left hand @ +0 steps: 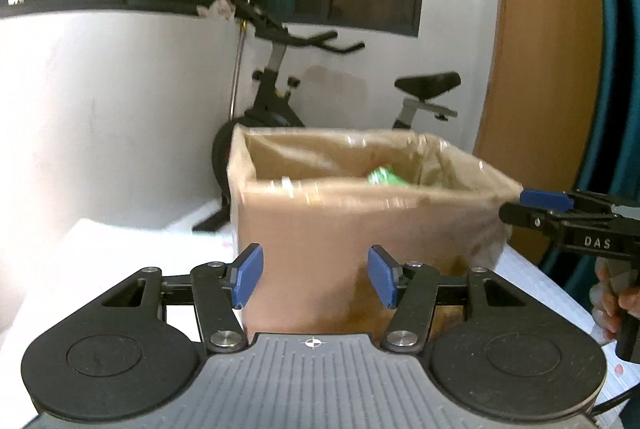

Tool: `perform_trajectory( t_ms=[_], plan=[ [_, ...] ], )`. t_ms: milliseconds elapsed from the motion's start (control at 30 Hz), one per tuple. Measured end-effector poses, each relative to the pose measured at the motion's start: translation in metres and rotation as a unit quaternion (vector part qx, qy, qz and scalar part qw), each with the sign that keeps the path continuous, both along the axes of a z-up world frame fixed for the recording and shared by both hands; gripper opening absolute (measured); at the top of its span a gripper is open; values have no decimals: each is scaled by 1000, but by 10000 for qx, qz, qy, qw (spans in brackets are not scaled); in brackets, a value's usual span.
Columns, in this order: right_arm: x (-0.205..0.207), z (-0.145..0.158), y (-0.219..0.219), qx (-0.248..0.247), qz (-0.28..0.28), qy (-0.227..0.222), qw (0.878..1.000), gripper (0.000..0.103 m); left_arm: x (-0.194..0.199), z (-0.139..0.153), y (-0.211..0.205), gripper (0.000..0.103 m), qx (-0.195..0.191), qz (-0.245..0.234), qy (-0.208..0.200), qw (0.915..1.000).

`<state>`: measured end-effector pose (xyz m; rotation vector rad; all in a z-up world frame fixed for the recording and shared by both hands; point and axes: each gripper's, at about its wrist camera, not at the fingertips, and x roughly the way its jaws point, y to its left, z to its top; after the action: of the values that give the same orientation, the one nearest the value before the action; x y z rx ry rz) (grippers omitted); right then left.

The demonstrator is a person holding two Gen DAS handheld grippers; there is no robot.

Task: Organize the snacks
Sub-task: 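Move both grippers back to the remaining snacks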

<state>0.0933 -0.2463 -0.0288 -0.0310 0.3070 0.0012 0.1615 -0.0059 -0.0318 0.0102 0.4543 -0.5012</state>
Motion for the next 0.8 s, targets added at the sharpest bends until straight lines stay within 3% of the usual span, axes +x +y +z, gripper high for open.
perform_trajectory(
  t_ms=[467, 800],
  plan=[
    [-14, -80, -1, 266, -203, 696, 9970, 65, 2, -73, -22, 61, 481, -214, 963, 9940],
    [-17, -132, -8, 657, -486, 1283, 9884, 65, 41, -108, -49, 62, 766, -6, 1206, 9897]
  ],
)
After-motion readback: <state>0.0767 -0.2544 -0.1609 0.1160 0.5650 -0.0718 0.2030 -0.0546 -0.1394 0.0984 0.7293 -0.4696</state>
